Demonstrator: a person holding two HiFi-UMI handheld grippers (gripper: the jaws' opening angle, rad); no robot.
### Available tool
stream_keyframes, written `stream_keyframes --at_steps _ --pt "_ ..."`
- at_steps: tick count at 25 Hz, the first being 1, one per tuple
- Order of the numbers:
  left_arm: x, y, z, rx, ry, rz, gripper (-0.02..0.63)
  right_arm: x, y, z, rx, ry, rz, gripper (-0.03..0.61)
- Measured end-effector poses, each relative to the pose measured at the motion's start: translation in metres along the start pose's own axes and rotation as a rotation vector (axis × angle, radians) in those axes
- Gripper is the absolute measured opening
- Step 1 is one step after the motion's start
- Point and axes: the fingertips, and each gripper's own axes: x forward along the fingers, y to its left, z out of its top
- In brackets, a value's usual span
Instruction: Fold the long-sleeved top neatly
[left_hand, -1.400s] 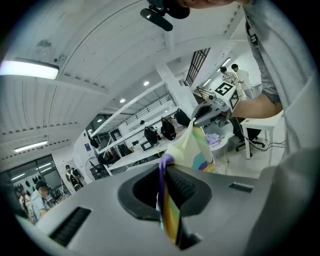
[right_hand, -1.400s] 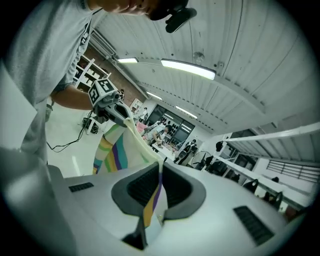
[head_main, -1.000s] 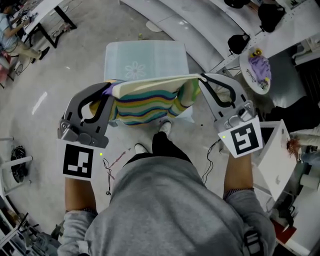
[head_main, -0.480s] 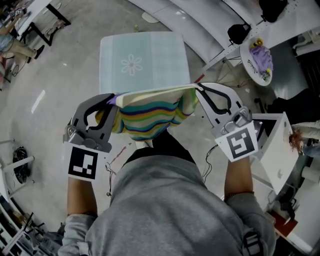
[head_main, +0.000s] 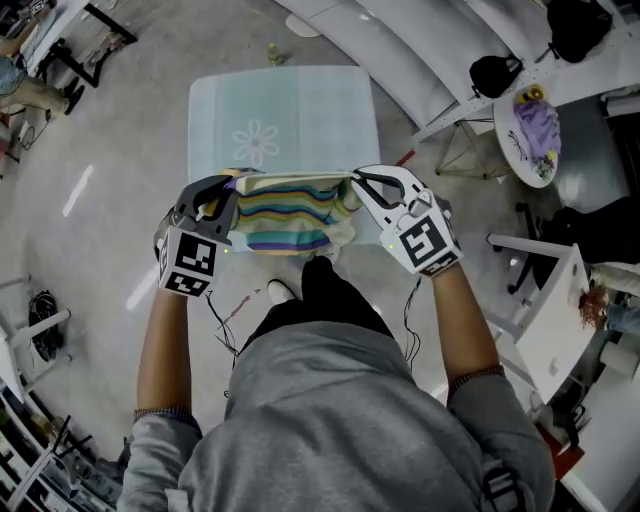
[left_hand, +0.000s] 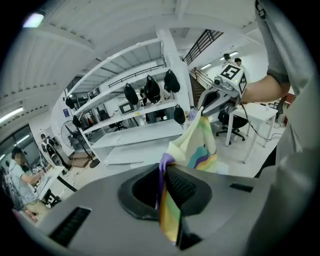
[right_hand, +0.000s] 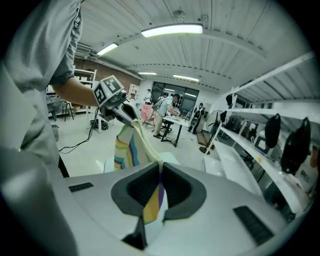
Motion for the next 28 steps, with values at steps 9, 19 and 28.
stream_keyframes --at_steps 9,19,28 --pt "0.095 0.056 -0.026 -0.025 0.089 0.046 0.039 0.084 -0.071 -0.043 0.047 0.023 0.048 0.034" --pt "0.174 0.120 -0.062 -0.085 0.113 0.004 0.038 0.178 -0.132 -0.065 0.081 0.090 0.010 0.034" --pt "0.258 0.157 -0.119 -0.105 0.165 -0.106 0.038 0.263 -0.165 -0.114 0.188 0.194 -0.025 0.034"
